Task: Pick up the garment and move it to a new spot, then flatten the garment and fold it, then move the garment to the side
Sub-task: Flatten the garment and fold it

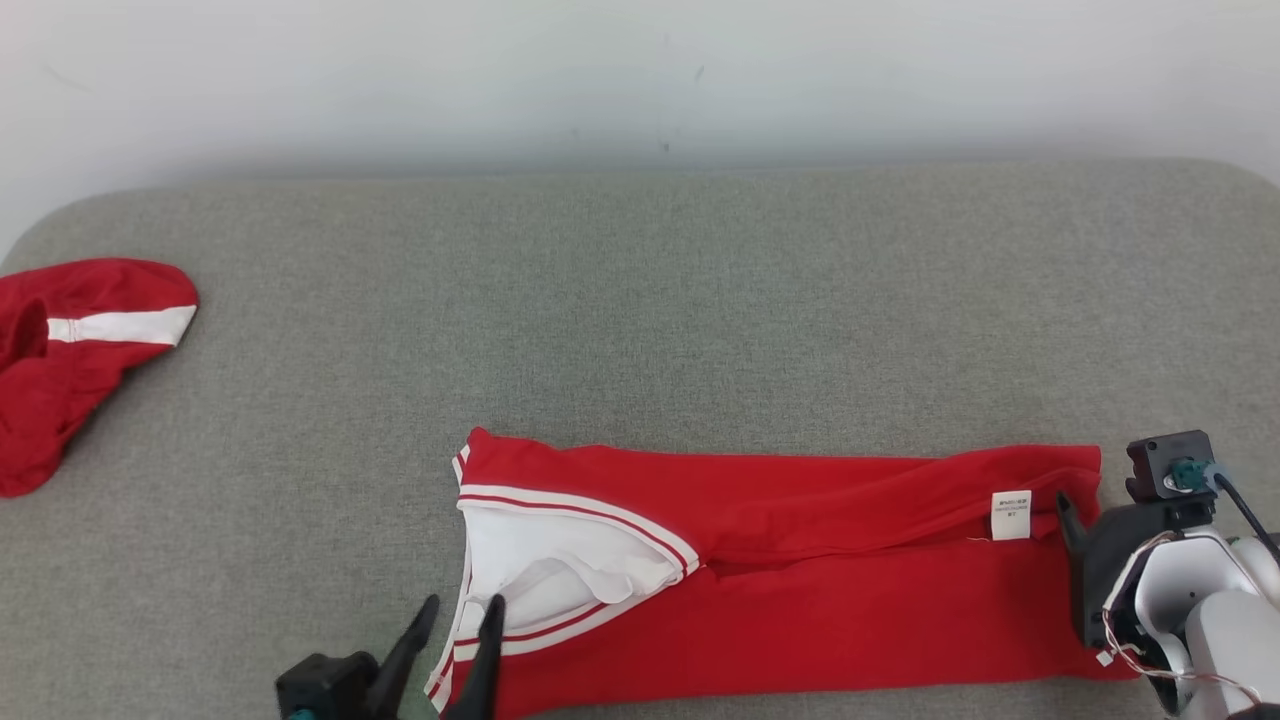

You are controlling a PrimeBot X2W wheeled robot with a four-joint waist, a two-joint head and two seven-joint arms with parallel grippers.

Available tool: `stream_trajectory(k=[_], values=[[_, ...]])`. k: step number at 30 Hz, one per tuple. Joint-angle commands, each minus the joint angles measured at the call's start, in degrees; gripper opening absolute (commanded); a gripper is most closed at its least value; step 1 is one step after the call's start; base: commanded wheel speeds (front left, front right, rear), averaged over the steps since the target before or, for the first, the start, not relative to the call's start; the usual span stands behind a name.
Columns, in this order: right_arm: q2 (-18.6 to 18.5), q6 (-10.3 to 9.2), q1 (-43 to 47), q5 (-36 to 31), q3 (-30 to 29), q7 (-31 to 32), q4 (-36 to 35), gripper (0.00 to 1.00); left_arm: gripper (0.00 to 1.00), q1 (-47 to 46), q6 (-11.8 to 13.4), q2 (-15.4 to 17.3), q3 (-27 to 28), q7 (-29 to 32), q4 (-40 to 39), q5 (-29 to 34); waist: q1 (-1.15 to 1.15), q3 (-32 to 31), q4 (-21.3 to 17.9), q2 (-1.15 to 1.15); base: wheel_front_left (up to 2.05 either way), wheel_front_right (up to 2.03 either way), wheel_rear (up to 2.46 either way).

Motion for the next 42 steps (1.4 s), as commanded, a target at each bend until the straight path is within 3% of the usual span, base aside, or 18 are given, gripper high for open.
stream_trajectory(k=[1,7,16,22,31,42], values=[[-0.2,-0.16,1.8,0.9,-0.2,-0.1,-1.5,1.0,1.0,1.6,0.8,-0.2,2.1,-0.4,-1.1,1.6,0.0,-1.2,-0.2,0.0,0.0,0.0,0.0],[1.1,-0.16,6.4,3.7,-2.2,-1.4,-7.4,1.0,1.0,7.3,0.8,-2.8,12.3,-0.3,-8.4,7.8,0.0,-3.9,-0.4,0.0,0.0,0.0,0.0],[4.4,-0.16,12.0,6.9,-6.0,-4.1,-12.0,1.0,1.0,15.4,-4.3,-8.5,23.8,-0.3,-17.5,16.9,0.0,-6.8,-0.3,0.0,0.0,0.0,0.0],[7.1,-0.16,15.0,7.6,-8.6,-6.3,-12.3,1.0,1.0,18.6,-5.8,-11.0,29.5,-0.3,-19.4,19.6,0.0,-8.0,0.2,0.0,0.0,0.0,0.0],[8.4,-0.16,14.6,6.9,-10.4,-6.7,-10.4,1.0,1.0,22.2,-6.0,-12.0,34.1,-0.3,-21.5,23.0,0.0,-7.6,-0.4,0.0,0.0,0.0,0.0],[8.0,-0.16,6.0,6.7,-12.2,1.0,-5.3,1.0,1.0,20.2,-6.0,-12.2,33.2,-0.3,-21.8,23.8,0.0,-3.1,1.0,0.0,0.0,0.0,0.0]])
